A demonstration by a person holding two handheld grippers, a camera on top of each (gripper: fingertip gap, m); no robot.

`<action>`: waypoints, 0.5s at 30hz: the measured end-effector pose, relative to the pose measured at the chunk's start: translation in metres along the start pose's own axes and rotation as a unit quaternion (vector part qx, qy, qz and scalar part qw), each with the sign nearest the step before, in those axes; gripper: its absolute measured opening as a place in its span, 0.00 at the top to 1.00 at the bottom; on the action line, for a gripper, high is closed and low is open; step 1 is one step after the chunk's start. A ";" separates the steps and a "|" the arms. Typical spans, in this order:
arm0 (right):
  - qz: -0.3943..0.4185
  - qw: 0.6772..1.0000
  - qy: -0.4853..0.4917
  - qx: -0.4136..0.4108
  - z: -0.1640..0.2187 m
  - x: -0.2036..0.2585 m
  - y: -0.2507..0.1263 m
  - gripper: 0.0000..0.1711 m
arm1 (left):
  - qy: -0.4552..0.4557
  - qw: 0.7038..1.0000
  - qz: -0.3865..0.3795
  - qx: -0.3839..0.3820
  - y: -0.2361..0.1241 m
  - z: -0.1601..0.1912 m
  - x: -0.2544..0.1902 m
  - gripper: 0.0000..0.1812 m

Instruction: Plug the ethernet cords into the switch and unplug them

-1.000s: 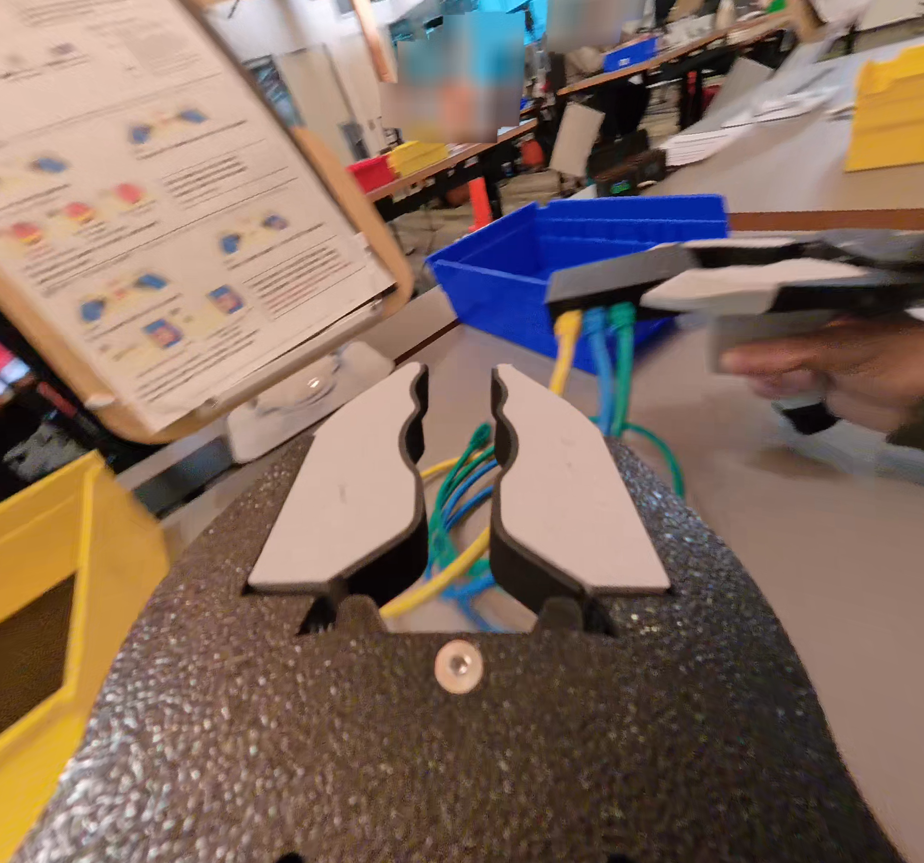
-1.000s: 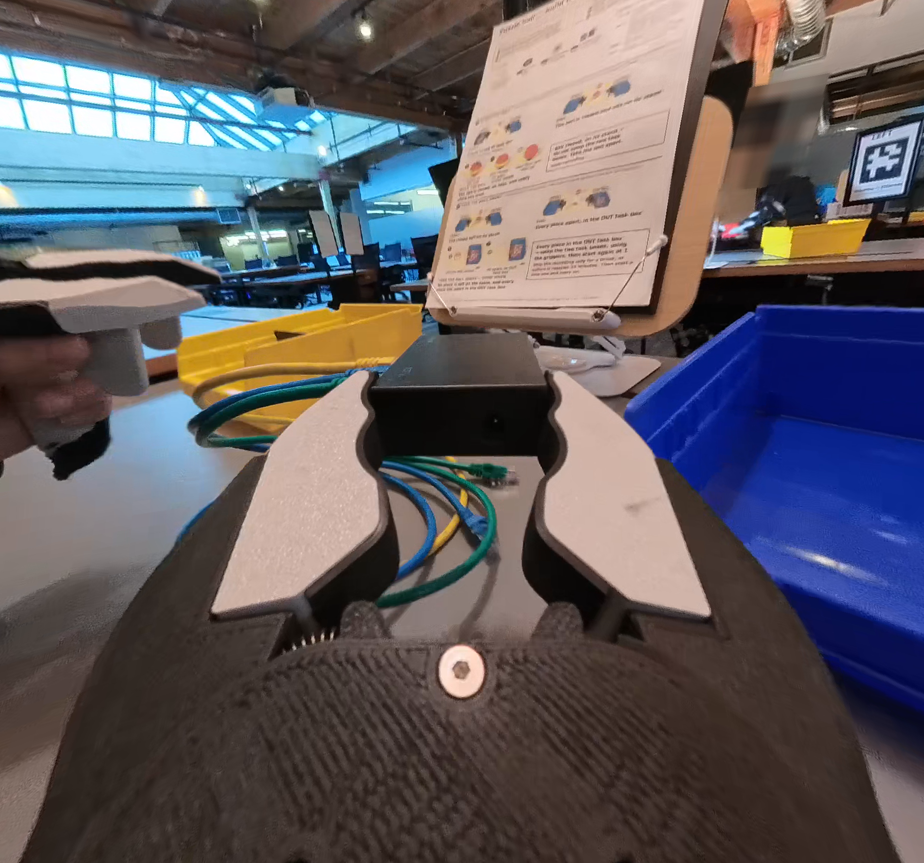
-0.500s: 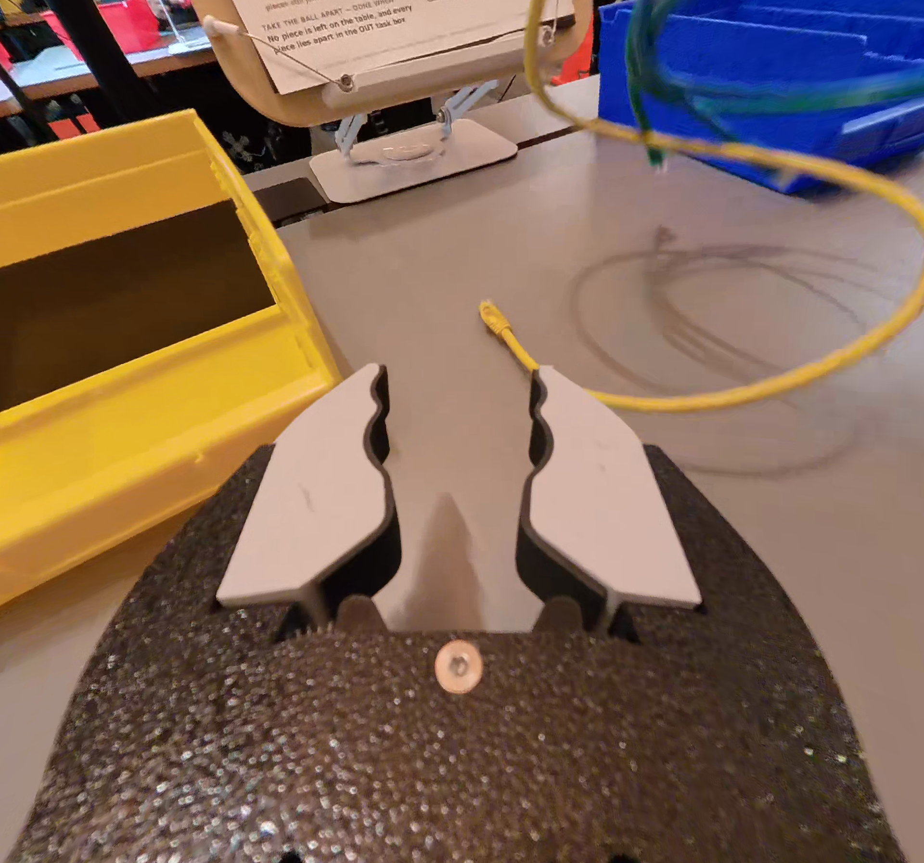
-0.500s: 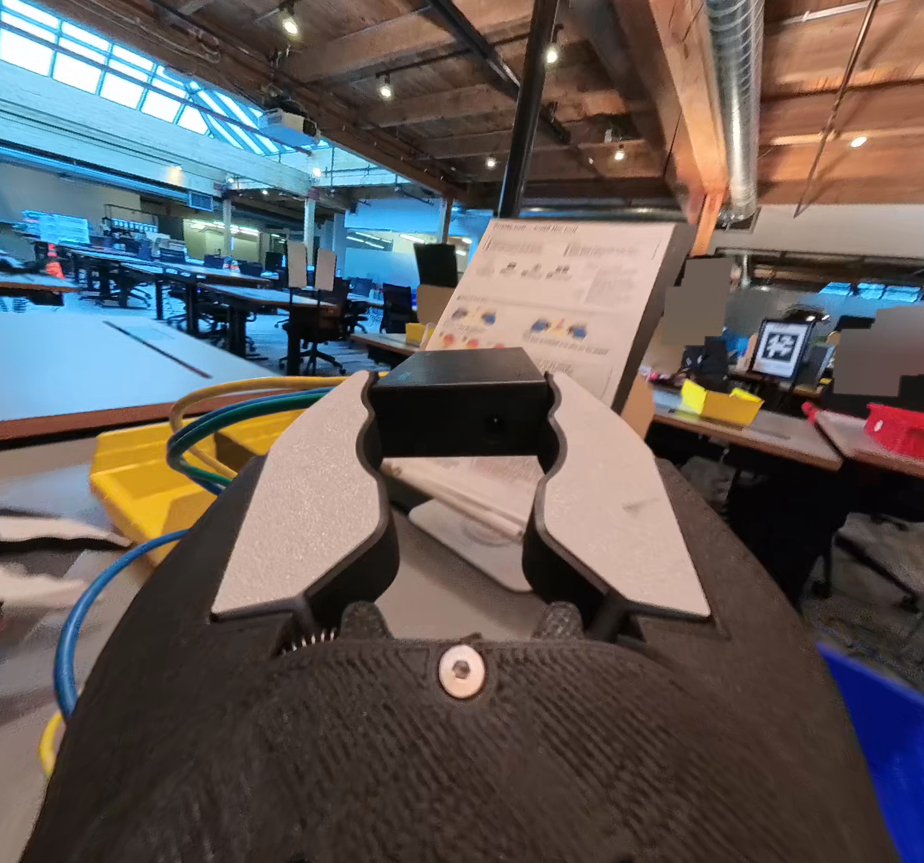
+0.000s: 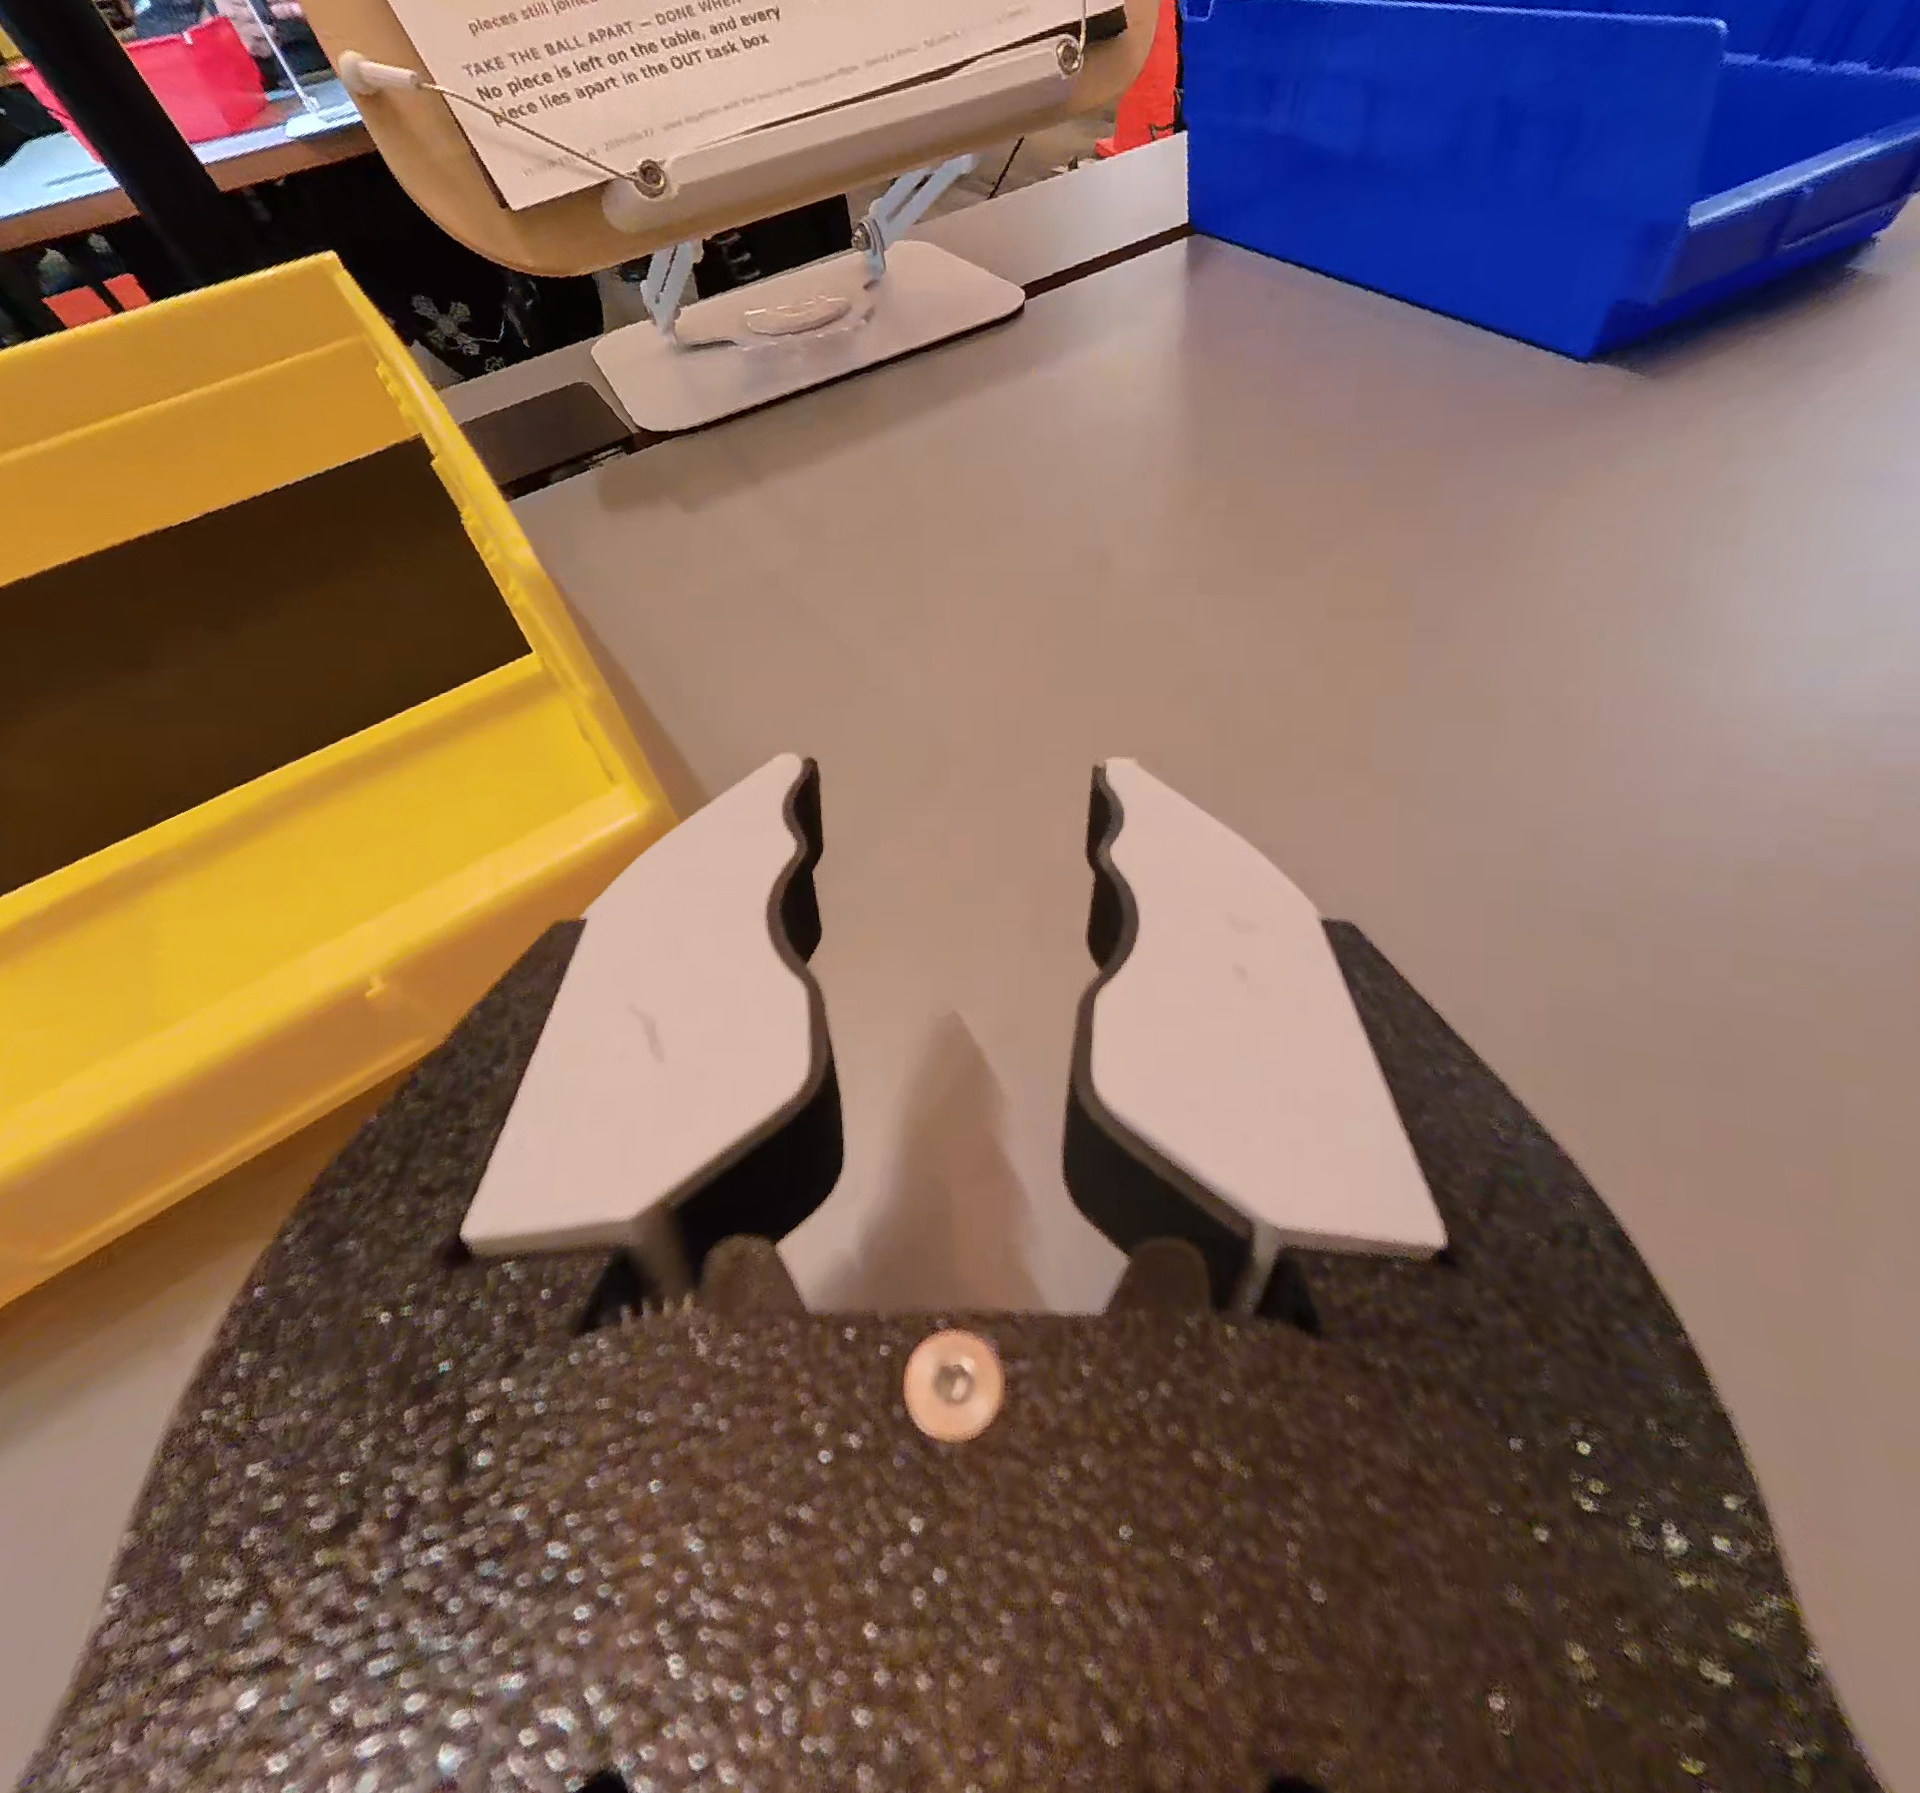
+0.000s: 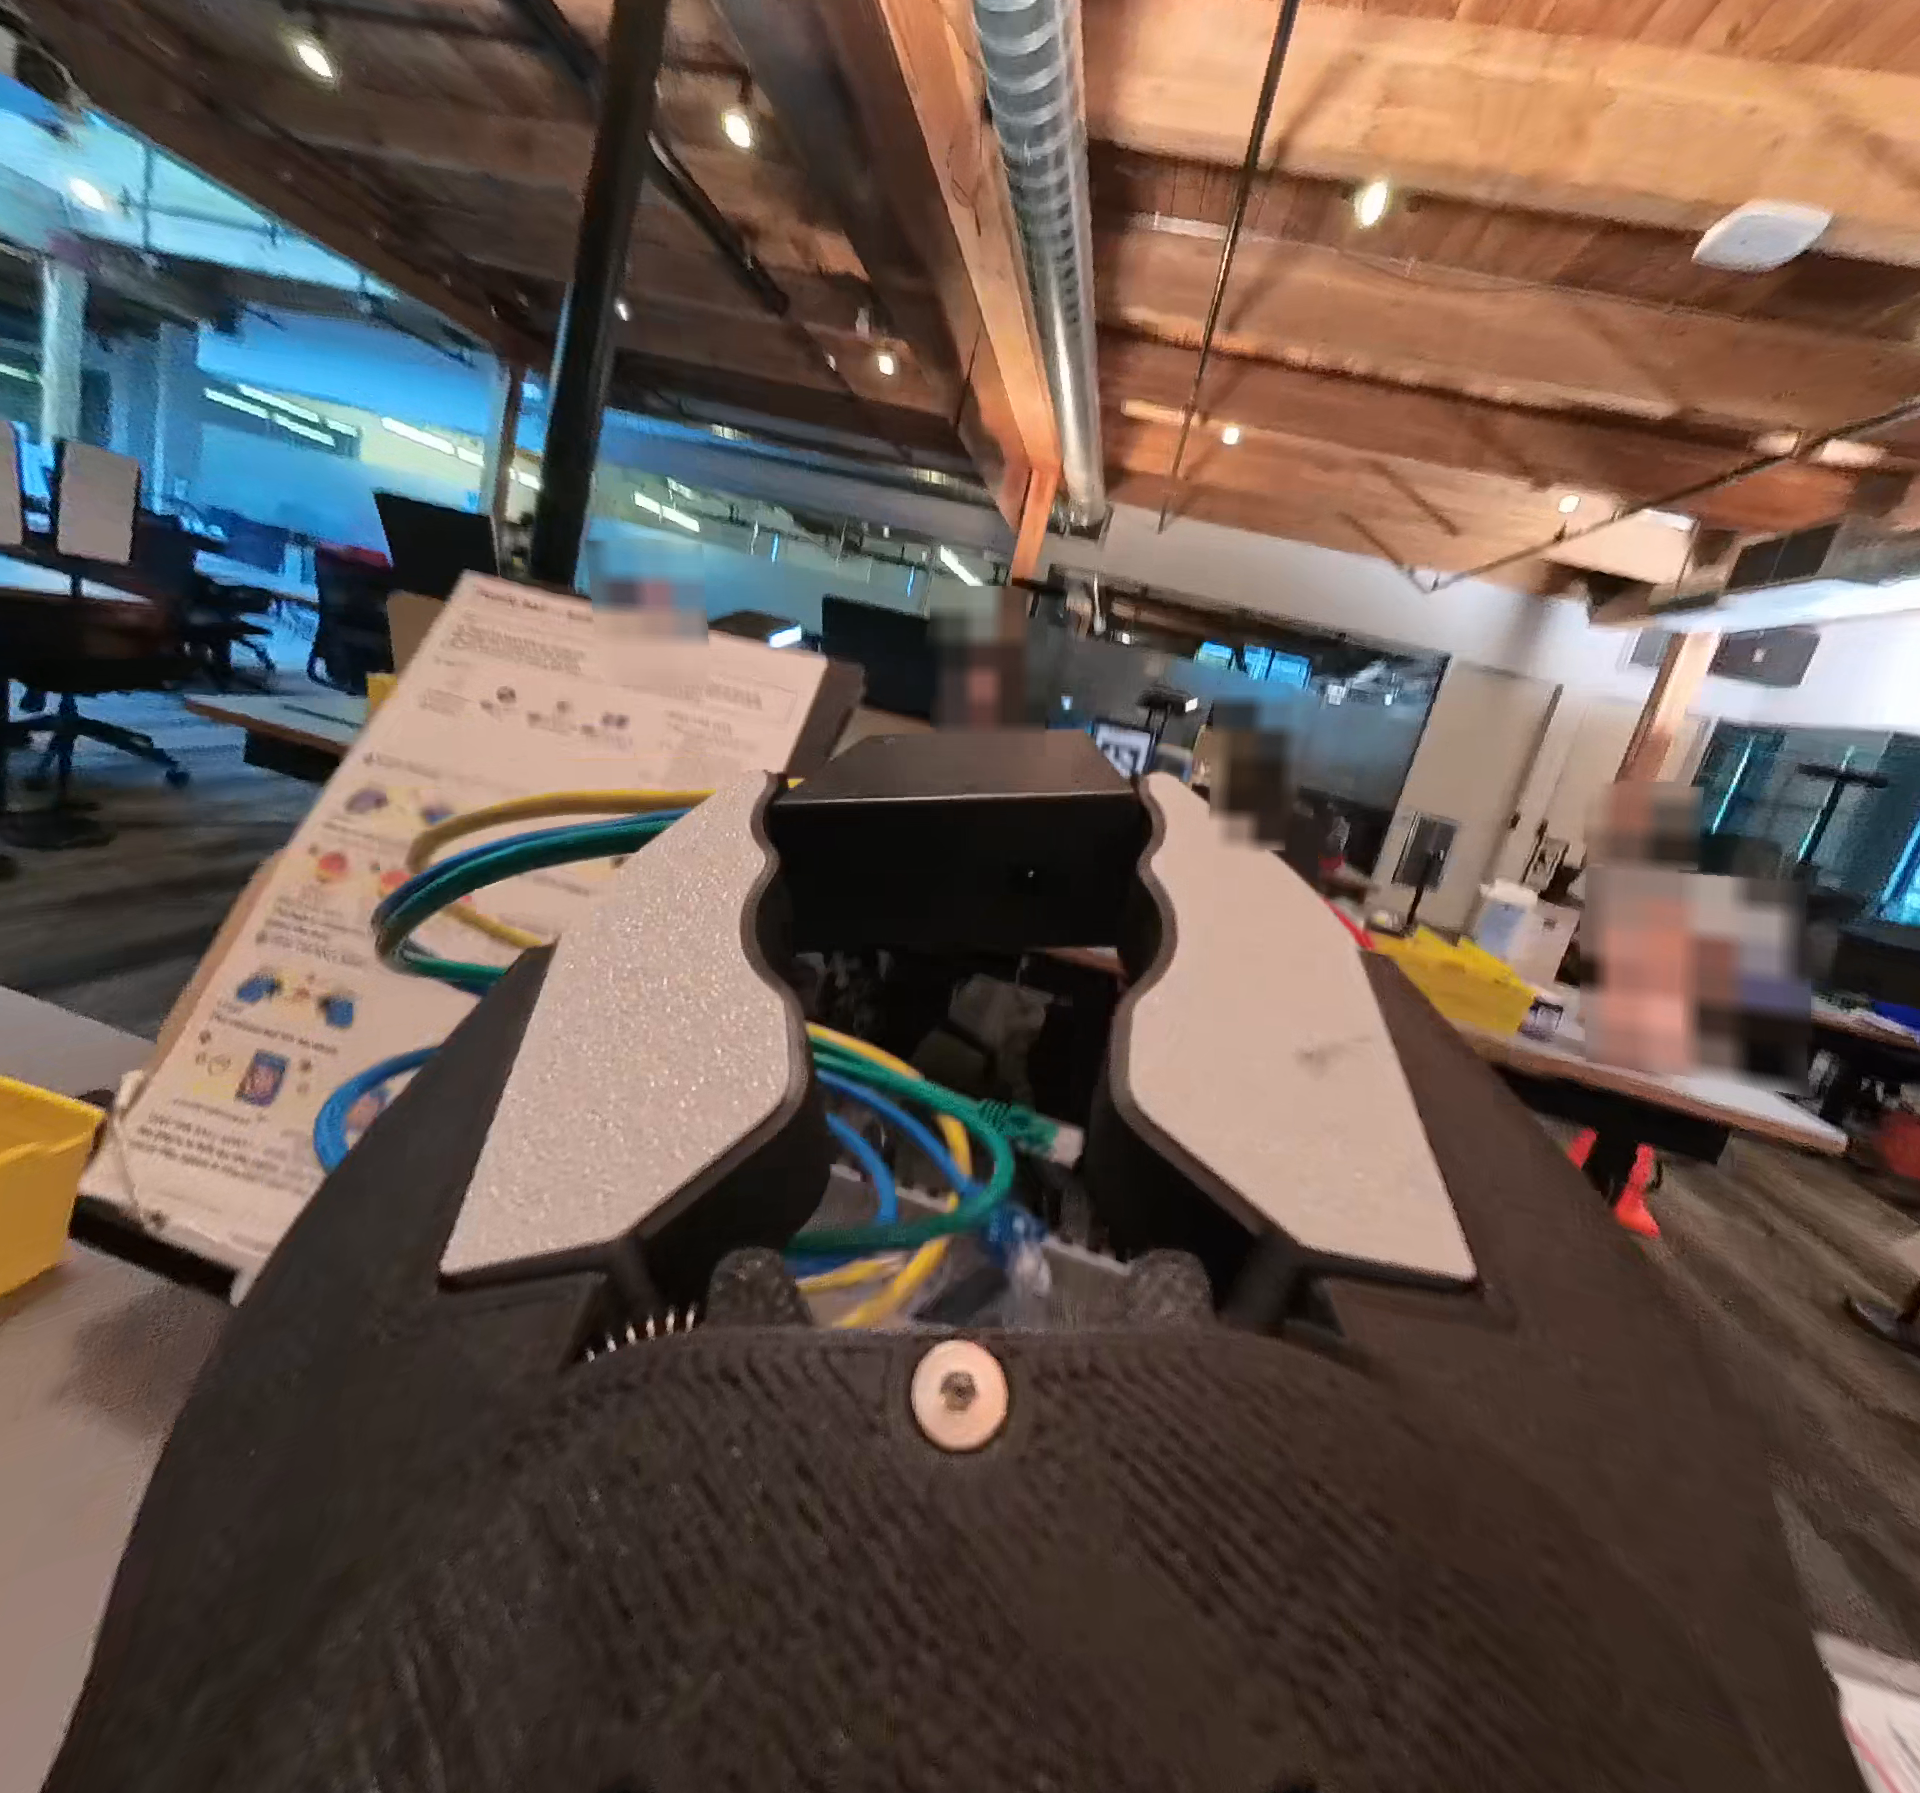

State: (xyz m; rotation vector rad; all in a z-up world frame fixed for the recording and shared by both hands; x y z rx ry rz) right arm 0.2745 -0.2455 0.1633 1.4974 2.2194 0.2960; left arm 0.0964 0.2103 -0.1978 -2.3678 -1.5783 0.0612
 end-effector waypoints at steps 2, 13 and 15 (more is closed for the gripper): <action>0.010 0.999 -0.015 0.033 0.030 -0.004 -0.002 0.63 | 0.007 1.000 0.003 0.002 0.000 0.000 -0.002 0.74; 0.047 0.973 -0.053 0.218 0.215 0.023 -0.085 0.64 | 0.055 0.998 0.012 0.018 0.002 0.003 -0.012 0.75; 0.059 0.962 -0.096 0.250 0.229 0.025 -0.103 0.64 | 0.061 0.998 0.013 0.025 0.003 0.004 -0.013 0.75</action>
Point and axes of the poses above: each gripper's, where its closed fingertips meet, y out along the fingers, z out of its underside, x = y × z across the jaws, the point moved 6 cm from there along -y, back along the fingers, and after that the axes turned 3 degrees about -x, right-handed, at the moved point
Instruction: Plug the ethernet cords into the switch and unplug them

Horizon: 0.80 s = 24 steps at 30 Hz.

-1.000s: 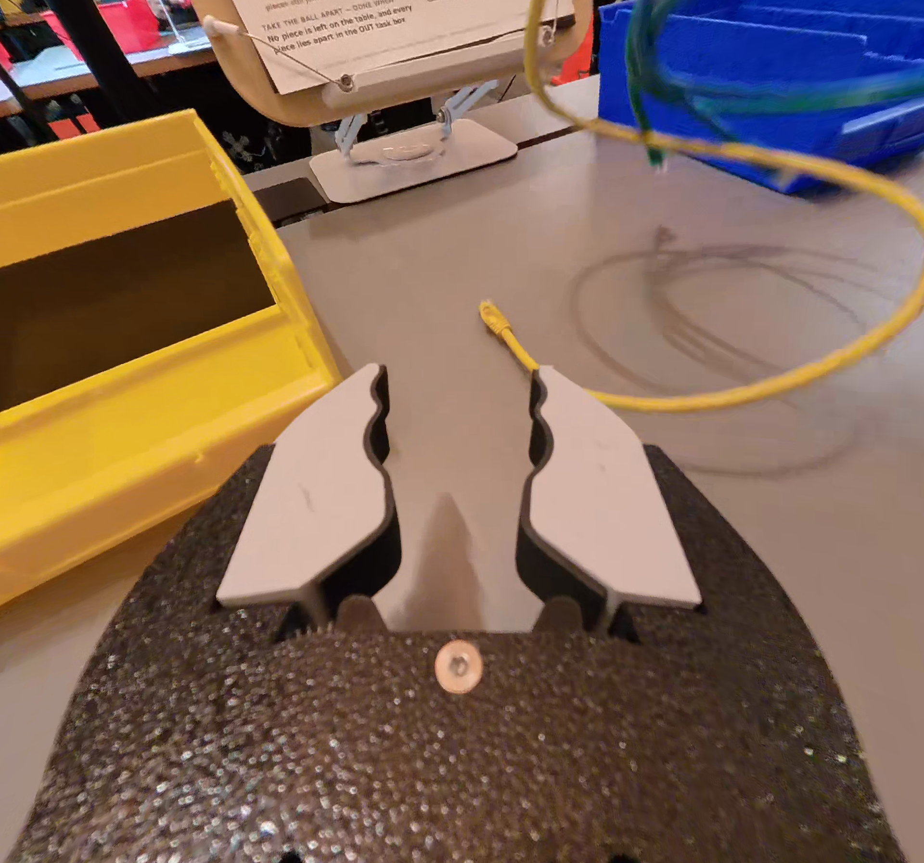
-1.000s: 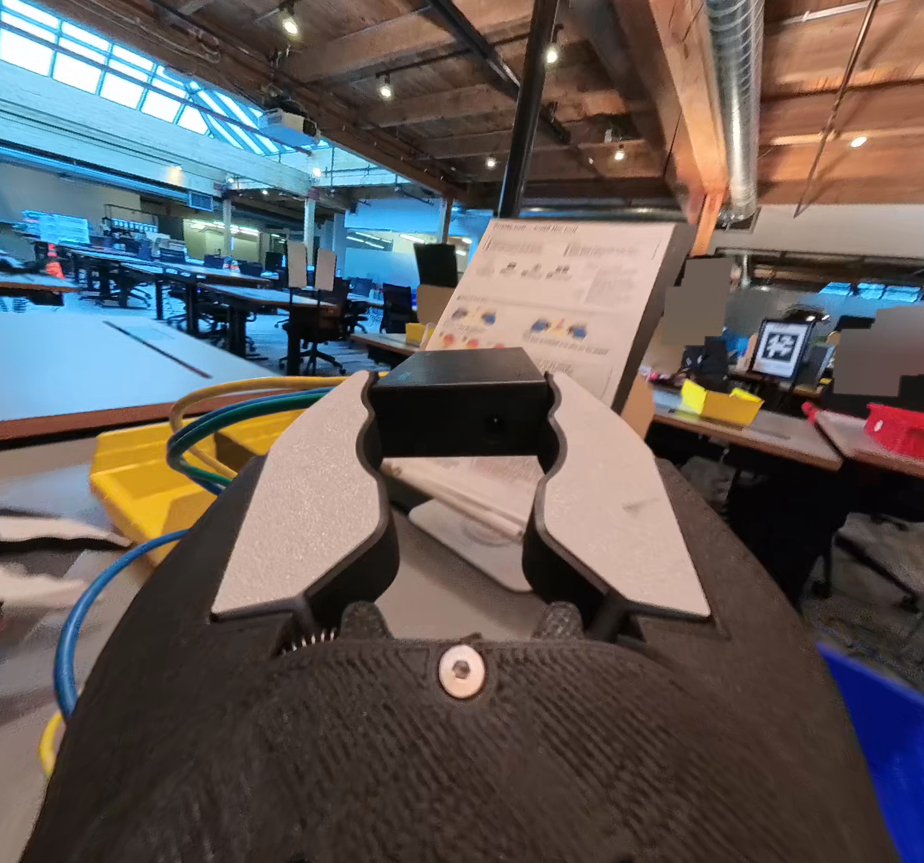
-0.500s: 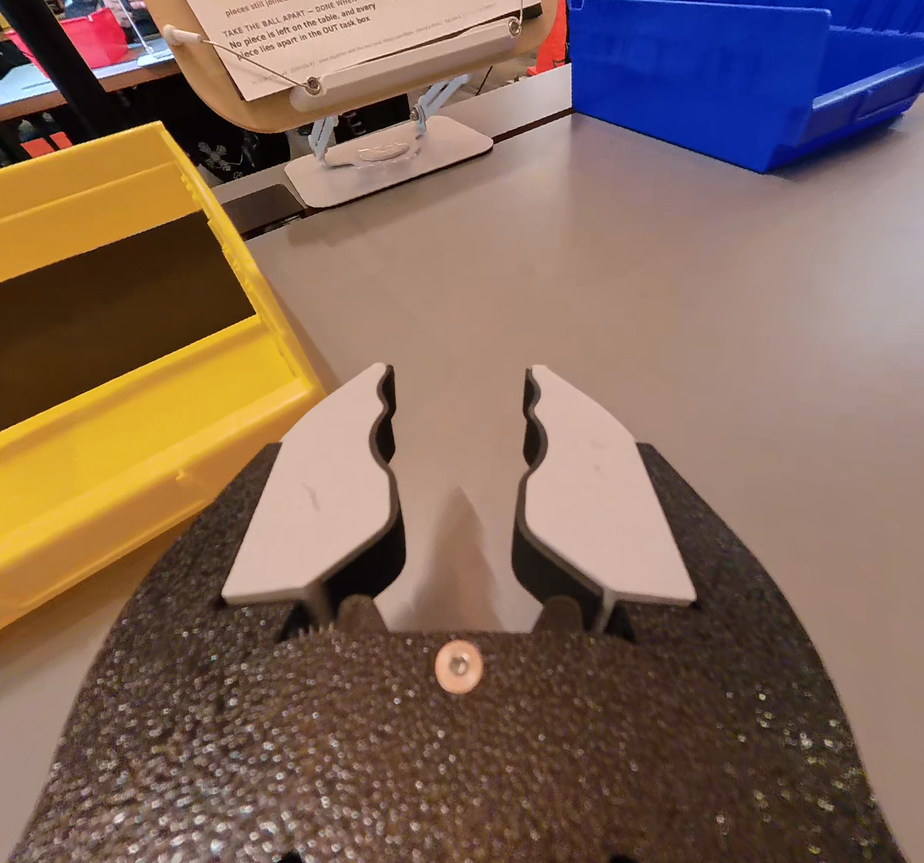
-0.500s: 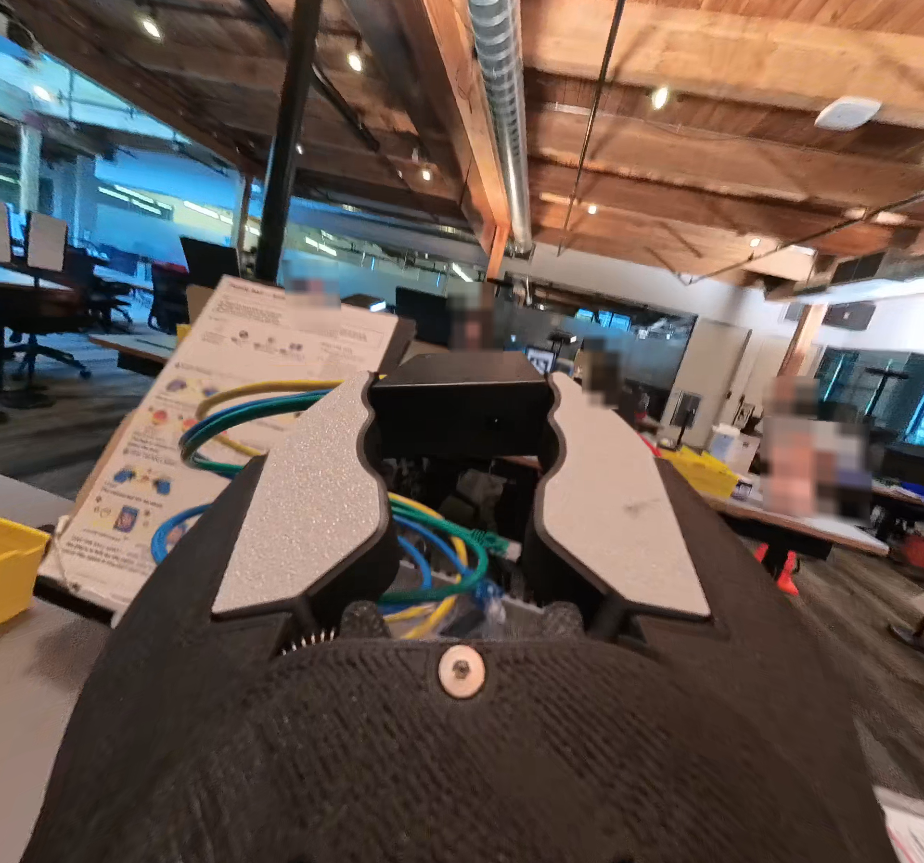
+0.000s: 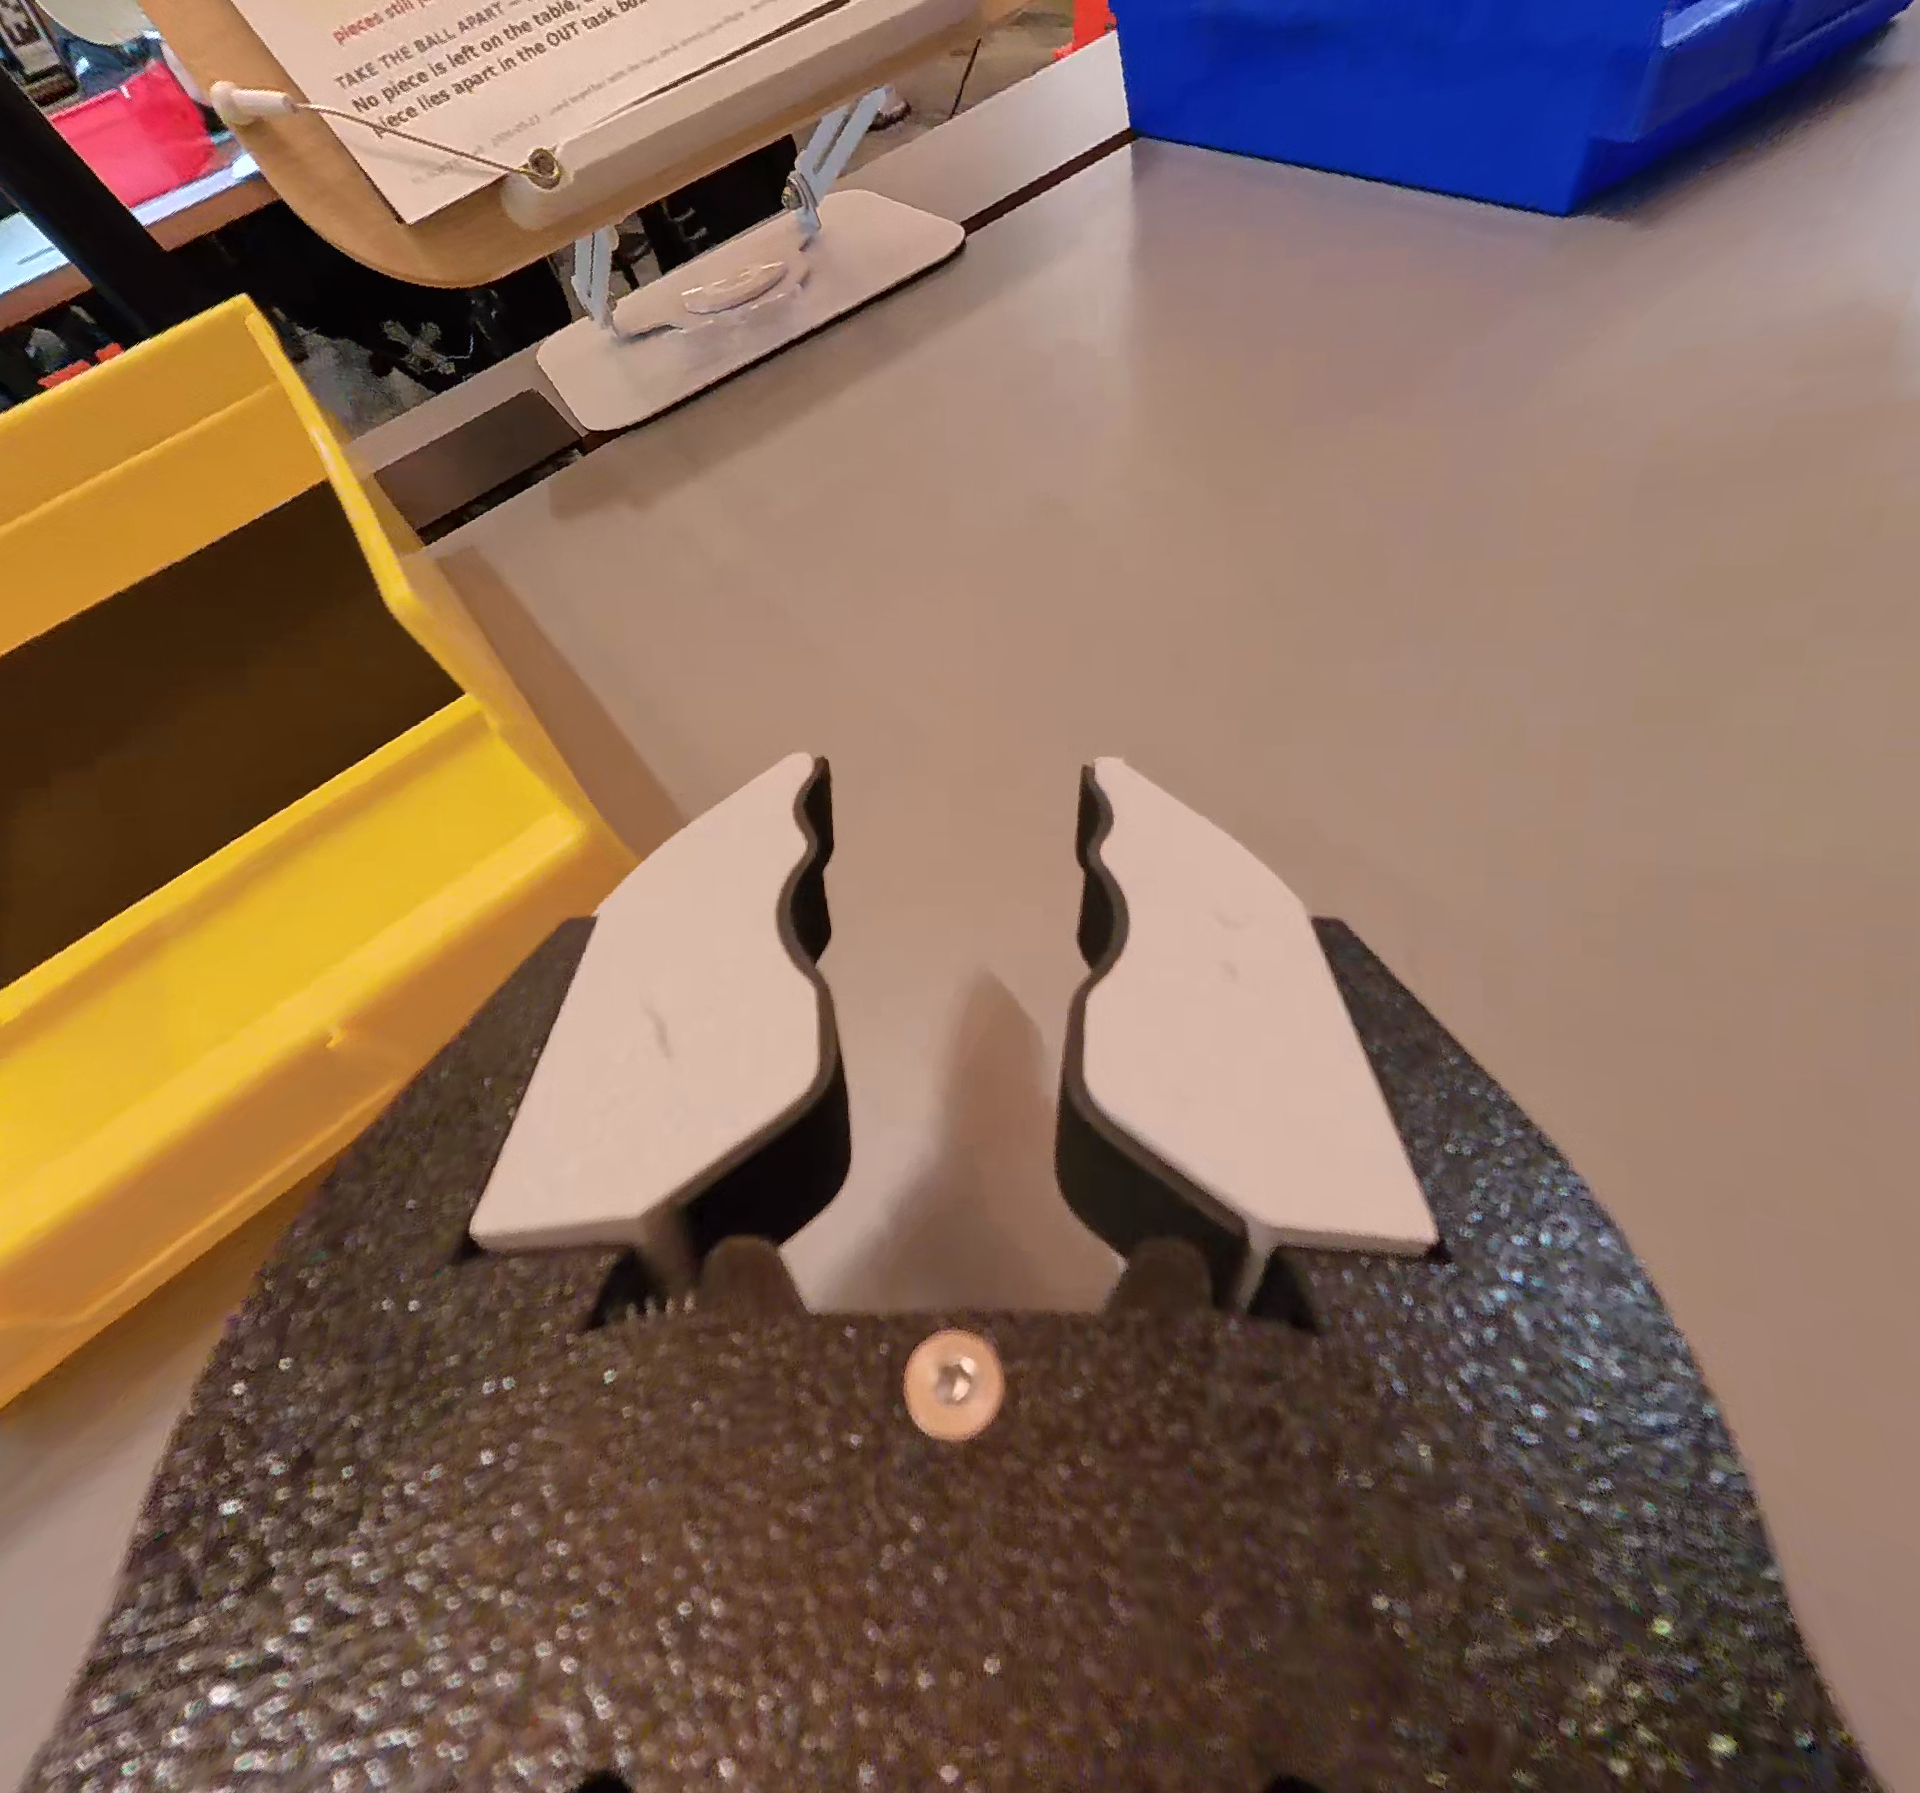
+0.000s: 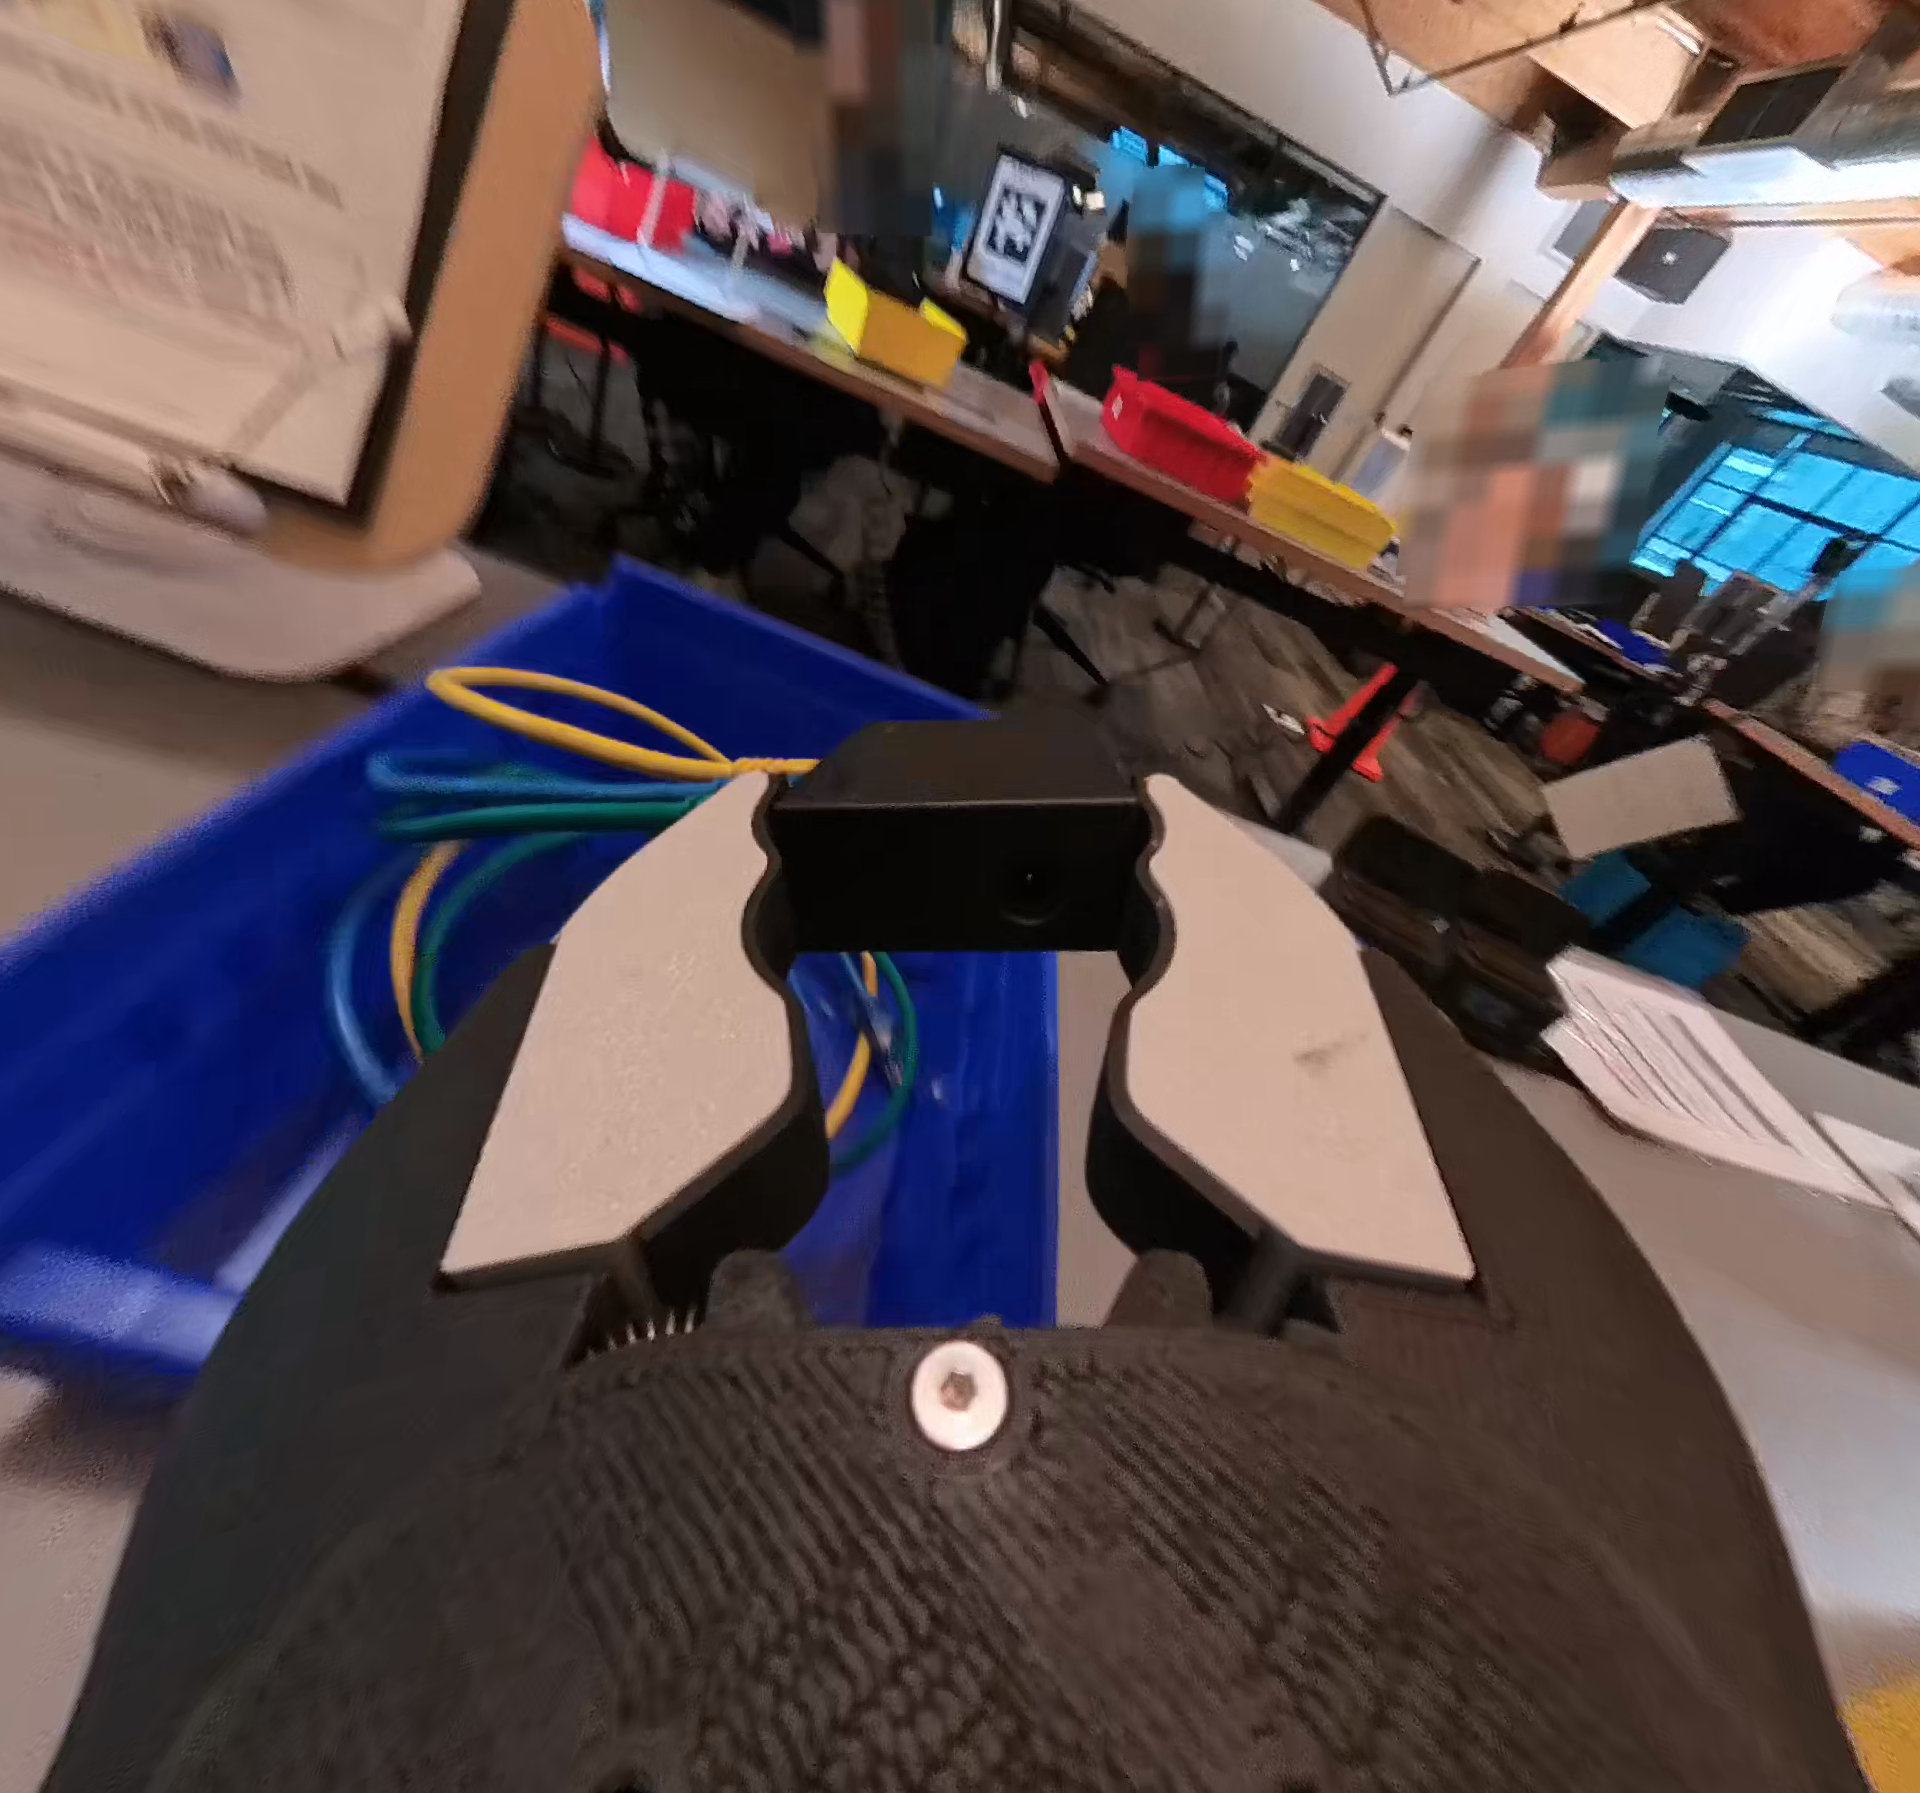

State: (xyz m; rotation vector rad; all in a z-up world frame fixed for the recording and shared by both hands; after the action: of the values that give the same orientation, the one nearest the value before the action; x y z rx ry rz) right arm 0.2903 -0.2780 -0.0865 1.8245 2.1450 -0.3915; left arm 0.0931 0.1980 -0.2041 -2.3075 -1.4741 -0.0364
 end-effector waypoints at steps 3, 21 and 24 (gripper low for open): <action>-0.002 0.999 -0.020 0.044 0.026 0.009 -0.011 0.64 | 0.010 1.000 0.002 0.010 0.002 0.001 -0.002 0.76; -0.023 0.991 0.109 0.073 0.035 0.006 -0.096 0.69 | 0.078 0.996 0.036 0.038 0.019 -0.026 -0.068 0.74; -0.011 0.985 0.145 0.093 0.051 0.010 -0.109 0.71 | 0.094 0.991 0.090 0.016 0.036 -0.055 -0.097 0.73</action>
State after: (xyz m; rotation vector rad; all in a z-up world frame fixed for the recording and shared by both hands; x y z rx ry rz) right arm 0.1840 -0.3066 -0.1361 2.0722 2.3935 -0.3621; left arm 0.0919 0.0817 -0.1877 -2.3310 -1.1625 -0.1739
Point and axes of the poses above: each gripper's, where its closed fingertips meet, y out along the fingers, z out of its underside, x = y × z across the jaws, the point moved 6 cm from there along -y, back along the fingers, and after that the axes turned 3 degrees about -x, right-handed, at the moved point
